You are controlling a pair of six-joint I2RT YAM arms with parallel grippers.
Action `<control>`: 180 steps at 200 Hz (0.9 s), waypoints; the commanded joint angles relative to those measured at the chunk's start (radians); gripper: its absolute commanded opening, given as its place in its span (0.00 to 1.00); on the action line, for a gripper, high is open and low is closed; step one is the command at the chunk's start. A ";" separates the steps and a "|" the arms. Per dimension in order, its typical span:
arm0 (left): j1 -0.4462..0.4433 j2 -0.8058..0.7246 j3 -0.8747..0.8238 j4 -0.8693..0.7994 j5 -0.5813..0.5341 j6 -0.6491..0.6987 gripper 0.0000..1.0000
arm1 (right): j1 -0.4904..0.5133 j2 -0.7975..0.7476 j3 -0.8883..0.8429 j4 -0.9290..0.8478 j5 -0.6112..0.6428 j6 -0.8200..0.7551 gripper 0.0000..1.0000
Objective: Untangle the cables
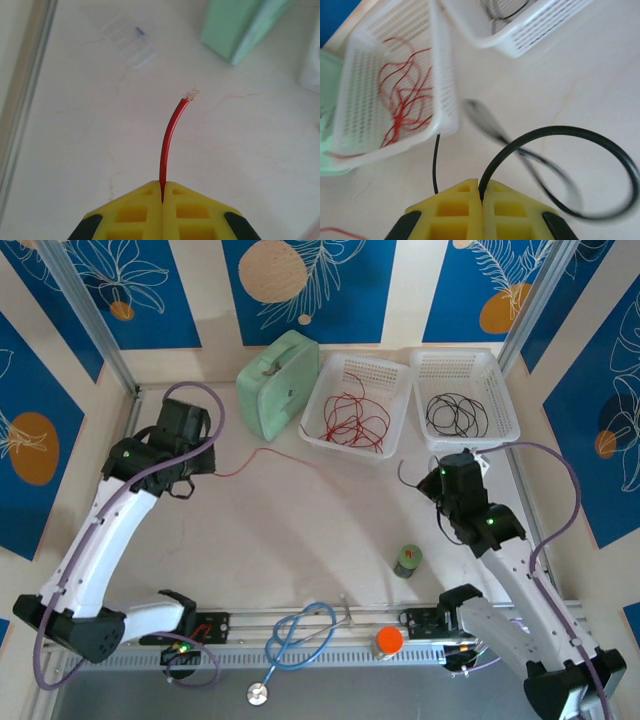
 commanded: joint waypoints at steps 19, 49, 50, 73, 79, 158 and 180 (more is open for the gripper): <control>0.115 0.057 0.037 0.006 -0.033 0.052 0.00 | -0.181 -0.005 -0.029 -0.005 -0.015 -0.104 0.00; 0.119 0.061 0.059 0.060 0.097 0.055 0.00 | -0.271 -0.006 -0.060 0.011 -0.073 -0.108 0.00; 0.119 0.061 0.059 0.061 0.104 0.055 0.00 | -0.271 -0.006 -0.062 0.011 -0.074 -0.108 0.00; 0.110 0.070 0.087 0.085 0.247 0.055 0.00 | -0.277 -0.008 -0.104 0.016 -0.097 -0.091 0.00; 0.104 0.074 0.100 0.089 0.273 0.058 0.00 | -0.277 -0.008 -0.118 0.020 -0.103 -0.083 0.00; -0.027 0.127 0.434 0.211 0.649 0.067 0.00 | -0.274 0.003 -0.295 0.094 -0.180 -0.022 0.00; -0.034 0.128 0.460 0.339 0.748 0.039 0.00 | -0.269 0.004 -0.315 0.106 -0.190 -0.017 0.00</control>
